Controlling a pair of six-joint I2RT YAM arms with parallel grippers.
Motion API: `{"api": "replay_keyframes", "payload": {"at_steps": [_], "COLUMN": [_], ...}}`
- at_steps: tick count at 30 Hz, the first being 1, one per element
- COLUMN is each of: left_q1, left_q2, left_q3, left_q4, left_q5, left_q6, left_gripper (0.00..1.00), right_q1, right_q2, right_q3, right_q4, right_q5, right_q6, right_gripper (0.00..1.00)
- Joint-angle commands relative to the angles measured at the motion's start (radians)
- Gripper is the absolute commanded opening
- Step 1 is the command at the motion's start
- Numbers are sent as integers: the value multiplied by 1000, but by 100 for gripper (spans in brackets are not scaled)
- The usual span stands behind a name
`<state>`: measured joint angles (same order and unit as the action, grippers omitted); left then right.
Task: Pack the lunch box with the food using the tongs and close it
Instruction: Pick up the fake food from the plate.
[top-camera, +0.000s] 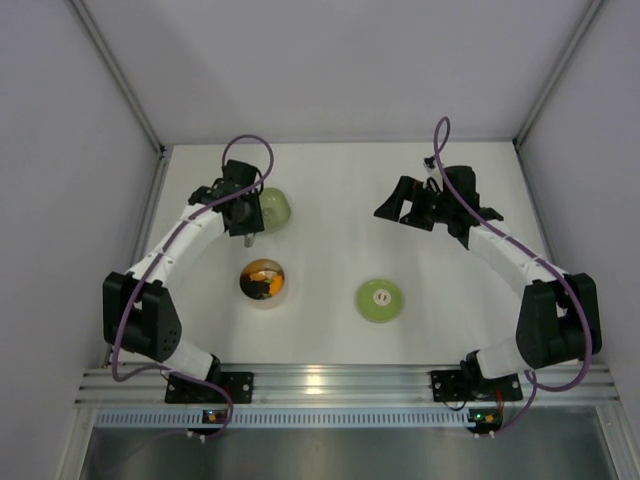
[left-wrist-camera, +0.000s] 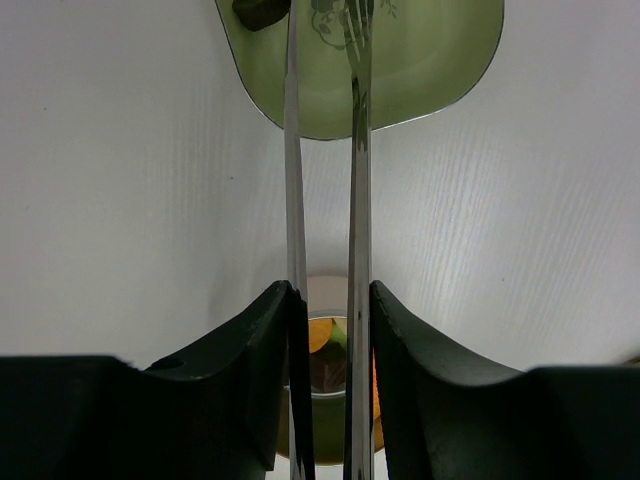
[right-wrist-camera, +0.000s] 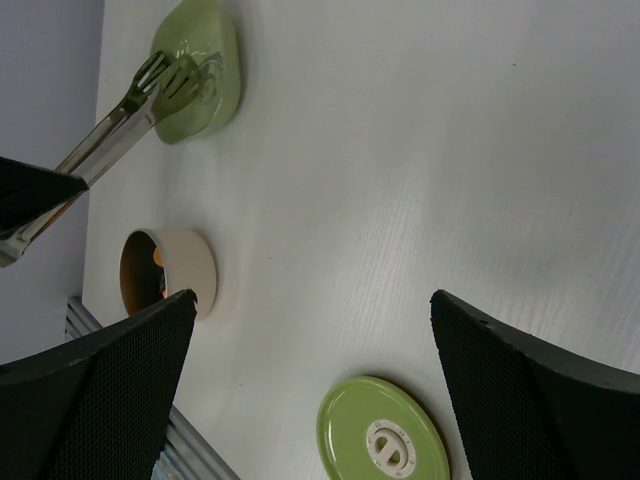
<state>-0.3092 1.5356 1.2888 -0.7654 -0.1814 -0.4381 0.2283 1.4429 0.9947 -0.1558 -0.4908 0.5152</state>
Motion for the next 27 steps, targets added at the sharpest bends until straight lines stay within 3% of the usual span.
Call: {"api": "replay_keyframes", "payload": {"at_steps": [1, 7, 16, 27], "left_q1": [4, 4, 4, 4], "left_q2": [-58, -77, -54, -37], "left_q3": [29, 27, 49, 30], "left_q4": [18, 34, -26, -41], "left_q5": [-27, 5, -72, -1], "left_q6": [15, 25, 15, 19], "left_gripper": [41, 41, 43, 43], "right_q1": [5, 3, 5, 5], "right_q2": [1, 2, 4, 1], "right_q3": [1, 1, -1, -1], "right_q4": [27, 24, 29, 22], "right_q5": [-2, 0, -5, 1], "right_q6": [-21, -23, -18, -24], "right_gripper": [99, 100, 99, 99]}}
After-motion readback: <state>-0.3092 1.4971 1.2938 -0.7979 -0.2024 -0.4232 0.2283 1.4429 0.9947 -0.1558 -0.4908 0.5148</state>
